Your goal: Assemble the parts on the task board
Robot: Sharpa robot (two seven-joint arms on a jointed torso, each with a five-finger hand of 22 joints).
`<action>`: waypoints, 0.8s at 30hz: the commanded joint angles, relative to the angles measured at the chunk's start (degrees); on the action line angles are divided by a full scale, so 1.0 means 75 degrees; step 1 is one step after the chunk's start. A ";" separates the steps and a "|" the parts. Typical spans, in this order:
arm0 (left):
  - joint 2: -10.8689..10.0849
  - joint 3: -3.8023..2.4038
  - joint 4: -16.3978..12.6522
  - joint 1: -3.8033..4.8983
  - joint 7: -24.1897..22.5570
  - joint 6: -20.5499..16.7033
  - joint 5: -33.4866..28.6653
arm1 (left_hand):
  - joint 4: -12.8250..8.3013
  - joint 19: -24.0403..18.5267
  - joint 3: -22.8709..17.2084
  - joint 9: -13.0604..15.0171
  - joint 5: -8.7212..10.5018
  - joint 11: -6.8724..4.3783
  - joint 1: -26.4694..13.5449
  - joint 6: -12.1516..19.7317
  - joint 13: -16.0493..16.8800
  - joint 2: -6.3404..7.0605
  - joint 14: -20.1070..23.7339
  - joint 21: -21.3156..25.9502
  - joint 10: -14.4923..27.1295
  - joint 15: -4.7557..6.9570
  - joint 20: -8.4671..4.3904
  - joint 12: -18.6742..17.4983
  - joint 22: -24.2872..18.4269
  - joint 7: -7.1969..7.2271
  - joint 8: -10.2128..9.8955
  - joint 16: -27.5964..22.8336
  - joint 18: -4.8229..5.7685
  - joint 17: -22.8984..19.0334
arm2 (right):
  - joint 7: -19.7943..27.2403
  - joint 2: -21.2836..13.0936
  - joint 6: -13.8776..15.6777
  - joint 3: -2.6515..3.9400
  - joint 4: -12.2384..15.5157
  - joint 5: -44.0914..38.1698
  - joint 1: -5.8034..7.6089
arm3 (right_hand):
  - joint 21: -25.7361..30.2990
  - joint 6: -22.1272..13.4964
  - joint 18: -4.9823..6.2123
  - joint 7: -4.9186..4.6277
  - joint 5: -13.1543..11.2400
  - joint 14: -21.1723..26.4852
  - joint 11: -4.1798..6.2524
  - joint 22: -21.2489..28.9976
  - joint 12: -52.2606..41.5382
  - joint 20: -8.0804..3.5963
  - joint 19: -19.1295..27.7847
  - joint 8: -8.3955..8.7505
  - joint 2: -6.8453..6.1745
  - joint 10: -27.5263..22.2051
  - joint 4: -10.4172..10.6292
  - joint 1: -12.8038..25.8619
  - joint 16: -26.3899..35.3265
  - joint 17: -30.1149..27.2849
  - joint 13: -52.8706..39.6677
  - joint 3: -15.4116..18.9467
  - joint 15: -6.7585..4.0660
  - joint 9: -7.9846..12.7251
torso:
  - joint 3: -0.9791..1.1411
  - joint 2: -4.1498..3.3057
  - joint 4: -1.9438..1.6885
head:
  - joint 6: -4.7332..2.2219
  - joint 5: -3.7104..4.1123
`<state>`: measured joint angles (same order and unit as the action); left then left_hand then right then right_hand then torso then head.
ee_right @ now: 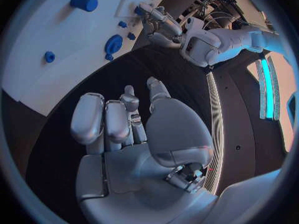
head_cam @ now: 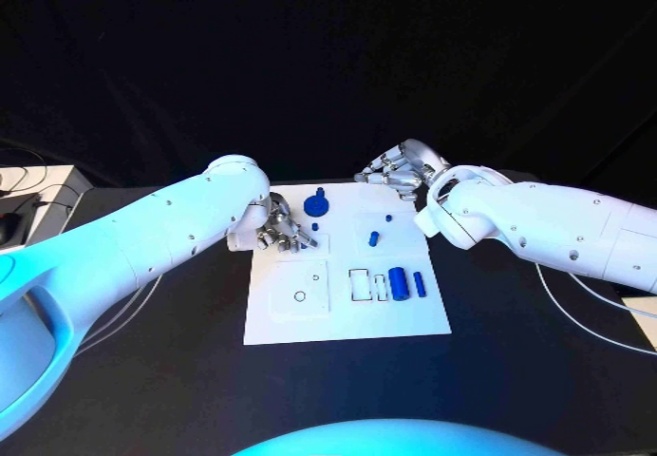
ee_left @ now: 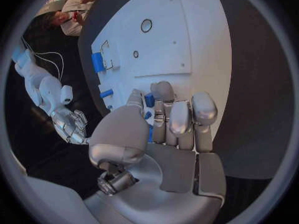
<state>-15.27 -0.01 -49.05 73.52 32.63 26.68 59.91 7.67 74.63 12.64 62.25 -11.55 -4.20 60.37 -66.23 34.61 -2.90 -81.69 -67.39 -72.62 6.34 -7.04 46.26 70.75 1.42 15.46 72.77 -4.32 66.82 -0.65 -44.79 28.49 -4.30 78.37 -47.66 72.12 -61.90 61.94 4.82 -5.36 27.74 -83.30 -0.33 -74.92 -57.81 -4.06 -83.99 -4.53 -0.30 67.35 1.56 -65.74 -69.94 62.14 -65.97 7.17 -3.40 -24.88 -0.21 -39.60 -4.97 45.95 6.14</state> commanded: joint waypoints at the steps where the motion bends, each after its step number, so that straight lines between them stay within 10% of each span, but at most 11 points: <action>1: -0.0087 0.0005 -0.0129 -0.0029 0.0182 -0.0120 0.0094 | 0.0054 0.0053 0.0008 0.0003 0.0182 0.0018 0.0037 0.0000 0.0009 0.0020 -0.0067 -0.0034 -0.0060 -0.0014 0.0003 0.0005 0.0009 -0.0043 0.0019 0.0043 0.0059 0.0008 | 0.0096 -0.0011 -0.0079 0.0003 -0.0015 -0.0065 -0.0001 | 0.0014 0.0041 0.0025 -0.0002 0.0017 0.0005 0.0008 -0.1097 0.0013 -0.0042 -0.0328 0.0024 0.0044 0.0042 -0.0035 0.0039 0.0037 -0.0007 -0.0005 0.0004 -0.0028 0.0007 | 0.0001 0.0005 0.0002 | -0.0006 -0.0013; 8: -0.0307 -0.0154 -0.0495 -0.0015 0.0240 -0.0237 0.0098 | 0.0165 0.0049 -0.0052 0.0004 0.0614 0.0021 -0.0013 0.0017 0.0011 0.0121 -0.0061 -0.0028 -0.0049 -0.0013 0.0002 0.0010 0.0012 -0.0051 0.0029 0.0032 0.0055 -0.0004 | 0.0106 -0.0008 -0.0066 0.0003 -0.0050 -0.0056 -0.0007 | 0.0014 0.0041 0.0025 -0.0002 0.0017 0.0005 0.0008 -0.1097 0.0013 -0.0042 -0.0328 0.0024 0.0044 0.0042 -0.0035 0.0039 0.0037 -0.0007 -0.0005 0.0004 -0.0028 0.0007 | 0.0000 -0.0003 0.0012 | -0.0051 -0.0047; 16: -0.0716 -0.0535 -0.1110 -0.0012 0.0400 -0.0470 0.0077 | 0.0401 -0.0060 -0.0253 0.0105 0.1110 0.0085 -0.0064 0.0396 0.0016 0.0374 -0.0012 0.0216 0.0166 -0.0041 0.0052 0.0091 -0.0169 -0.0158 0.0189 -0.0180 -0.0049 -0.0240 | 0.0121 -0.0025 -0.0037 0.0003 -0.0085 -0.0041 -0.0018 | 0.0016 0.0033 0.0026 -0.0005 0.0026 0.0006 0.0005 -0.1097 0.0021 -0.0042 -0.0329 0.0026 0.0052 0.0031 -0.0043 0.0052 0.0042 -0.0013 -0.0001 0.0004 -0.0027 0.0012 | -0.0005 0.0007 -0.0004 | -0.0102 -0.0074; 21: -0.1046 -0.0885 -0.1447 -0.0007 0.0414 -0.1007 -0.0244 | 0.0498 -0.0443 -0.0499 -0.1286 0.1131 0.0321 0.0269 0.0669 -0.0161 0.0198 0.0233 0.0874 0.0530 -0.0227 0.0313 0.0027 -0.0663 -0.0486 -0.0460 -0.0782 -0.0293 -0.0970 | 0.0139 -0.0052 -0.0006 0.0003 -0.0116 -0.0024 -0.0022 | 0.0036 0.0024 0.0029 -0.0008 0.0028 0.0007 0.0003 -0.1092 0.0040 -0.0040 -0.0326 0.0029 0.0051 0.0012 -0.0045 0.0052 0.0045 -0.0016 0.0011 0.0005 -0.0026 0.0013 | -0.0010 0.0008 -0.0011 | -0.0177 -0.0134; 24: -0.1196 -0.1029 -0.1526 0.0024 0.0419 -0.1197 -0.0355 | 0.0594 -0.0460 -0.0707 -0.1783 0.1099 0.0331 0.0339 0.0693 -0.0290 0.0155 0.0272 0.1017 0.0567 -0.0233 0.0398 0.0059 -0.0777 -0.0505 -0.0344 -0.0842 -0.0391 -0.1159 | 0.0152 -0.0066 0.0021 0.0002 -0.0138 -0.0008 -0.0023 | 0.0063 0.0007 0.0032 -0.0016 0.0032 0.0013 -0.0003 -0.1086 0.0064 -0.0038 -0.0319 0.0034 0.0048 -0.0014 -0.0052 0.0046 0.0060 -0.0030 0.0027 0.0005 -0.0022 0.0016 | -0.0018 0.0022 -0.0025 | -0.0197 -0.0156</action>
<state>-24.03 -7.58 -60.13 73.56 35.22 21.33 59.30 12.02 71.13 7.73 49.74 -3.41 -1.63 62.51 -60.92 32.64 -1.85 -79.91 -59.92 -68.79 4.59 -4.40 46.59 65.02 -2.02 12.48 66.68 -6.62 58.39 -0.47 -45.23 28.59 -4.30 77.39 -47.59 71.98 -61.70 61.94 4.82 -5.37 27.74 -83.30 -0.33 -74.95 -57.46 -4.06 -83.99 -4.53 -0.30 67.35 1.57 -65.74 -69.62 61.96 -65.86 7.18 -3.40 -24.82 -0.26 -39.51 -5.04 44.64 5.17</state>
